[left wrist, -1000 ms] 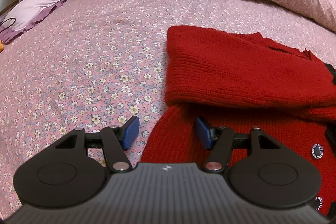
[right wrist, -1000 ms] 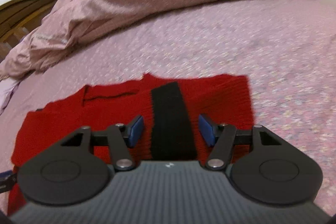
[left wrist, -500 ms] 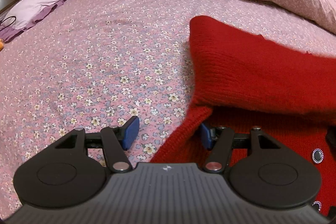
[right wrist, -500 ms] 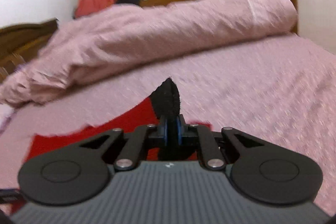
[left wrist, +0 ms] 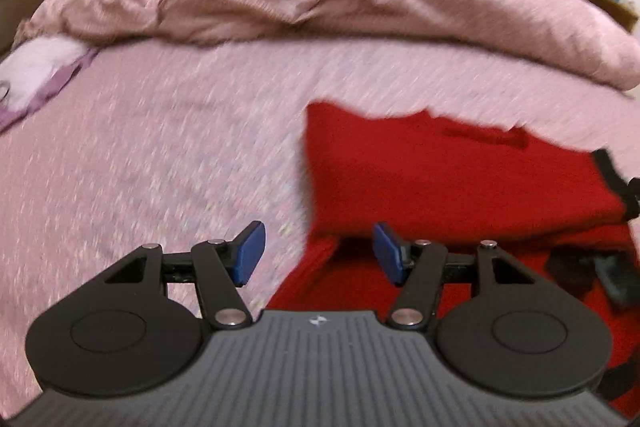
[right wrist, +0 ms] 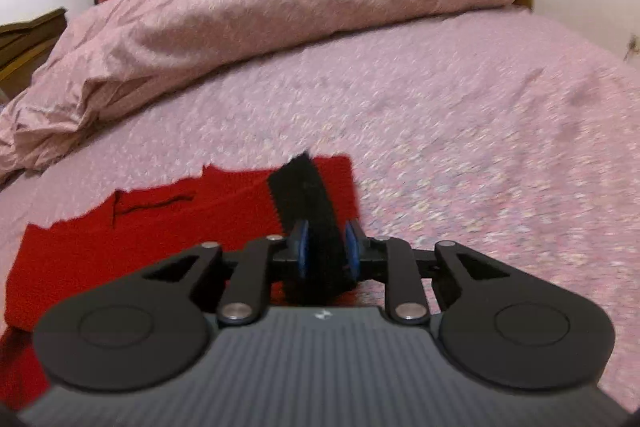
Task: Fold small clothes
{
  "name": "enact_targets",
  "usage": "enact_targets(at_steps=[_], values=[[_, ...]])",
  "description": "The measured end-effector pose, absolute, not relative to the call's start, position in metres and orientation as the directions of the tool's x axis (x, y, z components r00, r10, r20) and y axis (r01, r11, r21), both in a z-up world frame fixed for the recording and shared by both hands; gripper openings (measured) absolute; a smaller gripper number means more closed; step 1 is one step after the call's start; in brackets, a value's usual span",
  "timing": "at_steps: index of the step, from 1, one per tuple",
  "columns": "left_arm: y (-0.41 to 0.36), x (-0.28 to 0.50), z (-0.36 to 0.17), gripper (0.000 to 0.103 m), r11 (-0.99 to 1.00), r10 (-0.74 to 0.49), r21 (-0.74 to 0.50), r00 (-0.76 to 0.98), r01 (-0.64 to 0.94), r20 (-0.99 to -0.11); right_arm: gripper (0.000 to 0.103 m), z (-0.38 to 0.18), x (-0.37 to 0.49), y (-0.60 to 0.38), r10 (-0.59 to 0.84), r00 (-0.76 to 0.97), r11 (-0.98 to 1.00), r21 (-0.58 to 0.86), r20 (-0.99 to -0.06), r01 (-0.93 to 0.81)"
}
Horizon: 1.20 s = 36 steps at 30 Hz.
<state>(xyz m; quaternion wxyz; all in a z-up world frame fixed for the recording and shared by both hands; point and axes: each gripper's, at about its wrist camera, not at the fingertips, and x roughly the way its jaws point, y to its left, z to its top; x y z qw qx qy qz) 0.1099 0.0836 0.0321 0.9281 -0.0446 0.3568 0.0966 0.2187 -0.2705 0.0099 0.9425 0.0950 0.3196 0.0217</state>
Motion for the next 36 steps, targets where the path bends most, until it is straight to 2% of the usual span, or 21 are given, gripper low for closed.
enact_targets(at_steps=[4,8,11,14,19,25,26,27,29,36], values=[[0.074,0.134,0.031,0.066,0.987,0.115,-0.012,0.748,-0.163,-0.654,0.024,0.020,0.208,-0.270,0.154,0.802,0.972,0.234,-0.577,-0.019],[0.069,0.161,0.015,0.066,0.991,0.073,-0.028,0.714,-0.129,-0.696,0.024,0.013,0.210,-0.262,0.198,0.759,0.973,0.218,-0.621,-0.076],[0.071,0.173,-0.004,0.066,0.989,0.101,0.001,0.675,-0.147,-0.731,0.021,-0.003,0.215,-0.261,0.181,0.731,0.979,0.192,-0.658,-0.070],[0.081,0.180,-0.018,0.070,0.985,0.078,-0.042,0.658,-0.166,-0.749,0.020,-0.015,0.218,-0.263,0.191,0.737,0.977,0.195,-0.648,-0.082],[0.098,0.183,-0.025,0.071,0.973,0.021,-0.133,0.648,-0.188,-0.761,0.020,-0.022,0.219,-0.258,0.178,0.759,0.982,0.160,-0.626,-0.098],[0.089,0.163,-0.005,0.071,0.985,0.068,-0.054,0.658,-0.164,-0.750,0.021,-0.008,0.214,-0.263,0.203,0.742,0.976,0.196,-0.639,-0.098],[0.088,0.158,-0.002,0.071,0.987,0.076,-0.039,0.663,-0.156,-0.745,0.026,-0.003,0.211,-0.265,0.213,0.732,0.973,0.206,-0.647,-0.101],[0.088,0.152,0.003,0.071,0.989,0.082,-0.024,0.669,-0.148,-0.739,0.041,0.001,0.208,-0.267,0.228,0.722,0.970,0.216,-0.653,-0.111],[0.088,0.137,0.009,0.071,0.990,0.090,-0.006,0.677,-0.139,-0.730,0.058,0.006,0.199,-0.271,0.278,0.694,0.959,0.239,-0.664,-0.156],[0.101,0.083,0.022,0.071,0.986,0.120,0.009,0.684,-0.164,-0.719,0.058,0.014,0.161,-0.289,0.302,0.628,0.953,0.239,-0.717,-0.186]])
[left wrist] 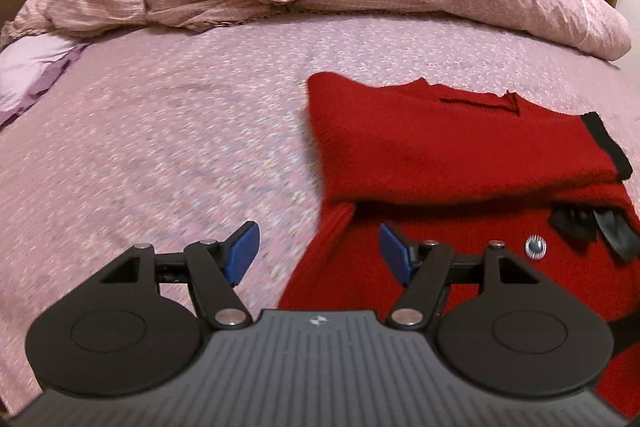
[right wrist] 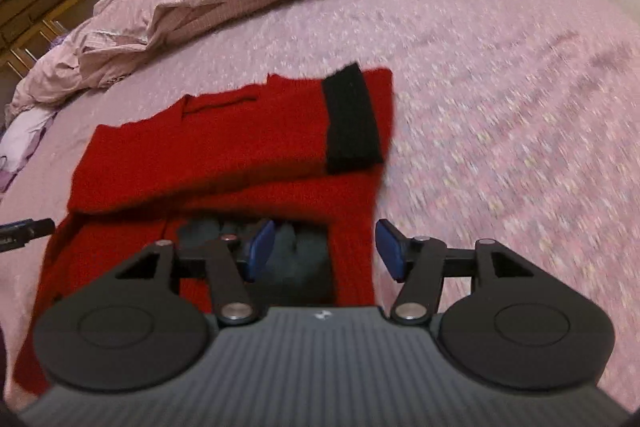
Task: Fold small clothes
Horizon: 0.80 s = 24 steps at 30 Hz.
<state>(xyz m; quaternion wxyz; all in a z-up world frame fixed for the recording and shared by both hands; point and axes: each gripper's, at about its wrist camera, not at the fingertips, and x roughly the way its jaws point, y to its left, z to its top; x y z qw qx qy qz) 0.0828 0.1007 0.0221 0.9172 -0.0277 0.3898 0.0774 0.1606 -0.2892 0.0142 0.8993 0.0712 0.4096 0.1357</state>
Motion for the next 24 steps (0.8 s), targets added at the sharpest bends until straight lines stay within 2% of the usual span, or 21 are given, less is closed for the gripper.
enact_targets(at_steps=[7,12,15,18,24], values=[[0.106,0.039,0.022,0.071,0.989,0.110,0.012,0.669,-0.150,-0.735,0.058,0.017,0.118,-0.303,0.314,0.570,0.949,0.237,-0.759,-0.207],[0.100,0.015,0.013,0.071,0.990,0.132,0.069,0.652,-0.123,-0.747,0.058,0.013,0.093,-0.310,0.300,0.539,0.952,0.213,-0.787,-0.219],[0.104,0.007,0.007,0.071,0.993,0.104,0.038,0.633,-0.116,-0.768,0.058,0.012,0.084,-0.313,0.308,0.501,0.946,0.205,-0.809,-0.250],[0.109,0.003,0.000,0.071,0.993,0.064,-0.007,0.605,-0.115,-0.793,0.058,0.007,0.080,-0.318,0.354,0.429,0.927,0.251,-0.831,-0.278],[0.113,0.003,-0.010,0.071,0.996,0.034,-0.017,0.566,-0.084,-0.824,0.058,-0.010,0.081,-0.327,0.402,0.305,0.906,0.327,-0.863,-0.267]])
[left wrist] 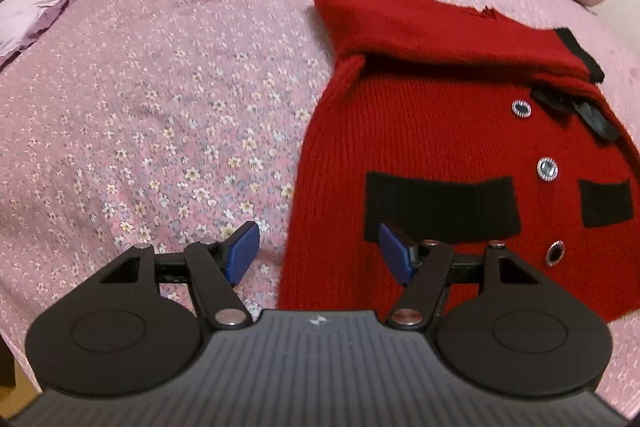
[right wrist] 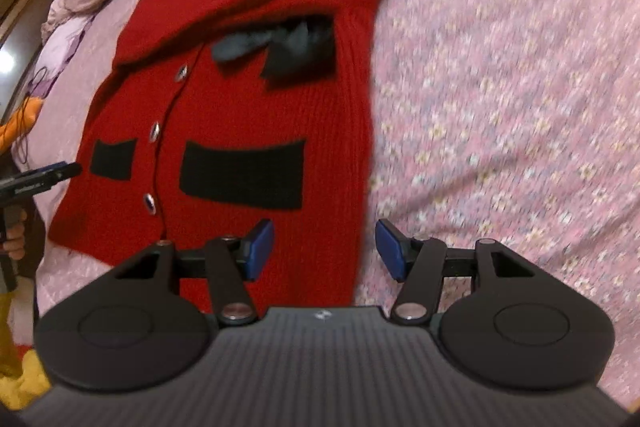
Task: Fold small clothes
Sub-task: 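Grasp the cardigan hem with both tools, one at each side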
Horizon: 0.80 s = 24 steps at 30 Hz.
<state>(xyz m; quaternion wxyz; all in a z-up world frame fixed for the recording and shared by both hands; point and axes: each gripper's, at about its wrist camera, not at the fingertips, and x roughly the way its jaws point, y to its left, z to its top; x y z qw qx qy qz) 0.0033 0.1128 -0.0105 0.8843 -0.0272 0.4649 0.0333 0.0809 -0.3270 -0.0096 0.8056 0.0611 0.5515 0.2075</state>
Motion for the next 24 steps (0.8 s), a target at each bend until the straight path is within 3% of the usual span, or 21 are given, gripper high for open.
enact_targets(at_steps=[13,19,22,24], values=[[0.115,0.009,-0.035,0.071,0.999,-0.041,-0.038,0.507,0.016,-0.861,0.061,-0.038,0.081,-0.305,0.440,0.204,0.868,0.355,-0.875,-0.349],[0.104,-0.005,-0.042,0.063,0.986,-0.139,-0.079,0.466,0.146,-0.874,0.059,-0.036,0.076,-0.298,0.452,0.189,0.837,0.340,-0.872,-0.429],[0.098,-0.007,-0.047,0.063,0.981,-0.147,-0.072,0.460,0.178,-0.876,0.055,-0.038,0.072,-0.293,0.448,0.187,0.825,0.324,-0.874,-0.463],[0.098,-0.004,-0.050,0.063,0.982,-0.149,-0.079,0.454,0.170,-0.878,0.042,-0.038,0.071,-0.294,0.450,0.194,0.824,0.322,-0.871,-0.467]])
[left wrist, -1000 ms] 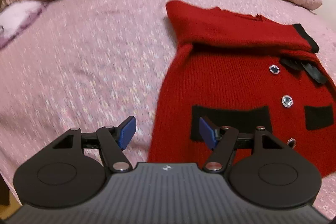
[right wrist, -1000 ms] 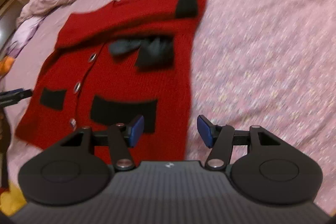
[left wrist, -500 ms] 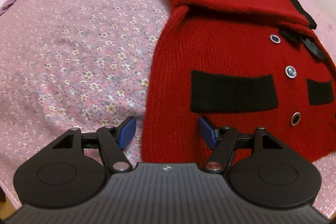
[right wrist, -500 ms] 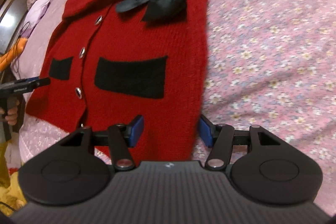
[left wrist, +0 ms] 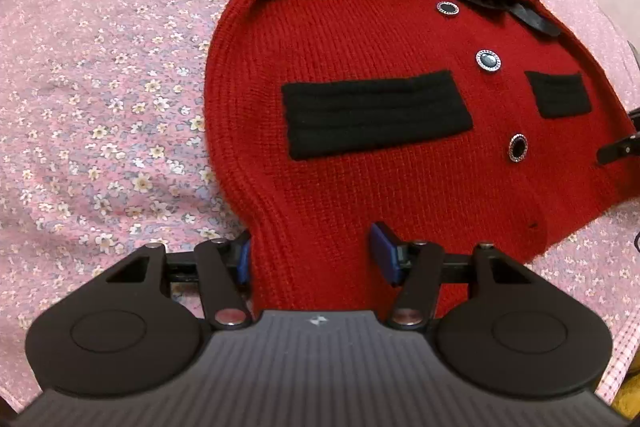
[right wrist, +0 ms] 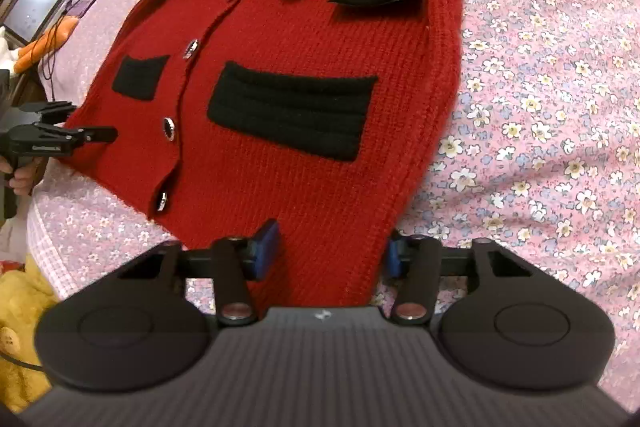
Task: Fold small clothes
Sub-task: 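Grasp the cardigan hem with both tools, one at each side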
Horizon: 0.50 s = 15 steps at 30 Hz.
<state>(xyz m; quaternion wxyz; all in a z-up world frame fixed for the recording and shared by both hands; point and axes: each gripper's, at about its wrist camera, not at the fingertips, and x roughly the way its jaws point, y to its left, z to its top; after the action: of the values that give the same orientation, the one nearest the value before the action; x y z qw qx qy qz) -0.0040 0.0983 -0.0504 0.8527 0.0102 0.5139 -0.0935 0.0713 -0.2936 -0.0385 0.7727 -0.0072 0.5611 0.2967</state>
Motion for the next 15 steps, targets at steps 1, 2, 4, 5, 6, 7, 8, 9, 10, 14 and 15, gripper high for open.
enact_targets(at_steps=[1,2,4,5,6,7,8,9,10,14,15], values=[[0.099,-0.002,-0.051,0.063,0.983,-0.152,-0.086,0.452,0.163,-0.879,0.038,-0.039,0.071,-0.294,0.450,0.198,0.825,0.320,-0.871,-0.466],[0.098,0.000,-0.051,0.063,0.983,-0.155,-0.094,0.449,0.156,-0.880,0.032,-0.040,0.071,-0.294,0.448,0.202,0.827,0.318,-0.871,-0.463],[0.100,0.000,-0.051,0.063,0.984,-0.161,-0.107,0.448,0.144,-0.879,0.025,-0.040,0.071,-0.296,0.450,0.211,0.829,0.318,-0.868,-0.460],[0.102,0.002,-0.049,0.063,0.984,-0.162,-0.110,0.451,0.140,-0.878,0.021,-0.039,0.070,-0.297,0.455,0.216,0.827,0.320,-0.864,-0.463],[0.103,0.000,-0.048,0.060,0.984,-0.167,-0.116,0.459,0.138,-0.873,0.018,-0.038,0.069,-0.299,0.463,0.226,0.825,0.324,-0.857,-0.463],[0.103,-0.002,-0.047,0.049,0.983,-0.172,-0.121,0.464,0.139,-0.869,0.017,-0.035,0.067,-0.300,0.477,0.234,0.821,0.334,-0.847,-0.462],[0.104,-0.004,-0.047,0.042,0.982,-0.179,-0.128,0.464,0.140,-0.867,0.016,-0.033,0.066,-0.301,0.488,0.240,0.818,0.343,-0.839,-0.463],[0.103,-0.007,-0.047,0.040,0.981,-0.189,-0.140,0.466,0.138,-0.864,0.015,-0.030,0.065,-0.302,0.498,0.249,0.814,0.349,-0.831,-0.465],[0.104,-0.008,-0.047,0.037,0.979,-0.196,-0.149,0.468,0.136,-0.862,0.015,-0.027,0.064,-0.302,0.505,0.258,0.811,0.351,-0.823,-0.469],[0.105,-0.010,-0.051,0.037,0.981,-0.188,-0.143,0.469,0.130,-0.863,0.013,-0.020,0.061,-0.302,0.511,0.283,0.810,0.344,-0.812,-0.474],[0.105,-0.009,-0.051,0.037,0.981,-0.187,-0.141,0.468,0.132,-0.864,0.013,-0.020,0.061,-0.301,0.510,0.287,0.811,0.343,-0.811,-0.474]])
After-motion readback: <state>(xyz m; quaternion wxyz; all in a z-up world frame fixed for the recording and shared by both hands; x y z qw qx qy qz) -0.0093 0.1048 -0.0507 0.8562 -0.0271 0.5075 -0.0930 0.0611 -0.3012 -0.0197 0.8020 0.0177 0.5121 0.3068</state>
